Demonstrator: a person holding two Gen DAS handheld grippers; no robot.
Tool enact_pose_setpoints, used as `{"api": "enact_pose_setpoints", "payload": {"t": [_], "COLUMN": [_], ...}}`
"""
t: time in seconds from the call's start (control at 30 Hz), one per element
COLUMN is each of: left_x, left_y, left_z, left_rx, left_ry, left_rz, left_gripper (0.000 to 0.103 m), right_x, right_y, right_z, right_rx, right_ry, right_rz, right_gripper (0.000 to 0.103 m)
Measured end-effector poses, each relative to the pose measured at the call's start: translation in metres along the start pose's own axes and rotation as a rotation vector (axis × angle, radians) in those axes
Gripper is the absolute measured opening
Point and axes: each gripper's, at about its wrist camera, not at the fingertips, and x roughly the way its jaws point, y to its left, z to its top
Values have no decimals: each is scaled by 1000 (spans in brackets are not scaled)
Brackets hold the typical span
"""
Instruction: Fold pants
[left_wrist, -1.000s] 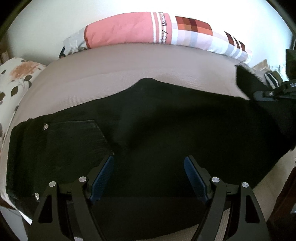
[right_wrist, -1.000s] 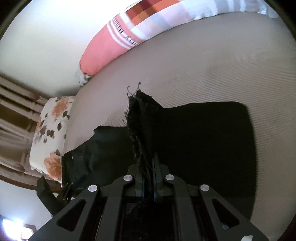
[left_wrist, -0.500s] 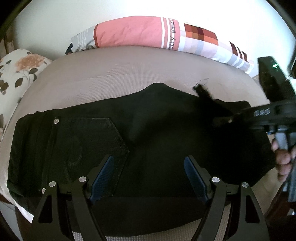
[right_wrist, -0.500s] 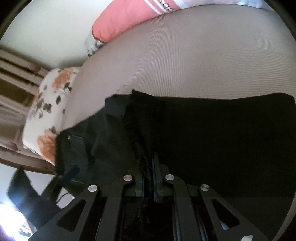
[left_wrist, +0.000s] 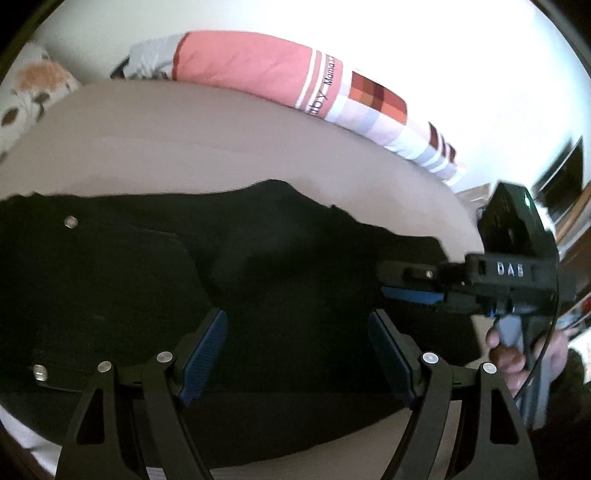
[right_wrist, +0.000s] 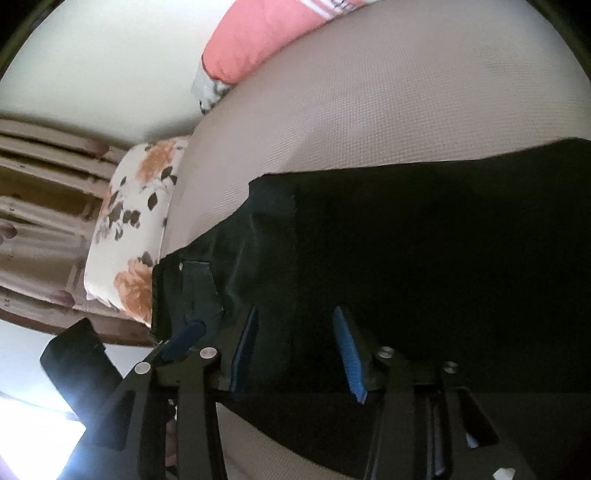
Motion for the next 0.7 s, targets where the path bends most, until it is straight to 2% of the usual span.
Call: {"api": "enact_pose_setpoints", "payload": {"t": [0.13,0.2,0.27,0.37,0.5,0.7], "left_x": [12,21,31,46,64,78], "left_y": [-4,-6,-9,-12,-9,-2], "left_z": [4,5,6,10,15,23], "left_rx": [-31,-48,-74,-107,-156,-225], "left_ry": [49,89,136,213,292,353], "left_rz": [-55,-90,-138,-193,-202,-273], "left_gripper": [79,78,75,61,52,48], "right_x": [-32,-46,-61,-77,-86,-85], "right_y": [-3,-6,-12,-20,-26,-36], "right_z": [-13,-18,-24,-31,-33,-33], "right_rx": [6,21,65,114,118,124], "right_ry": [-81,-114,-157,-226,-280,-303], "right_rz": [-152,-178,-171,-160,-155,-142], "right_gripper": [43,44,46,49,49,50]}}
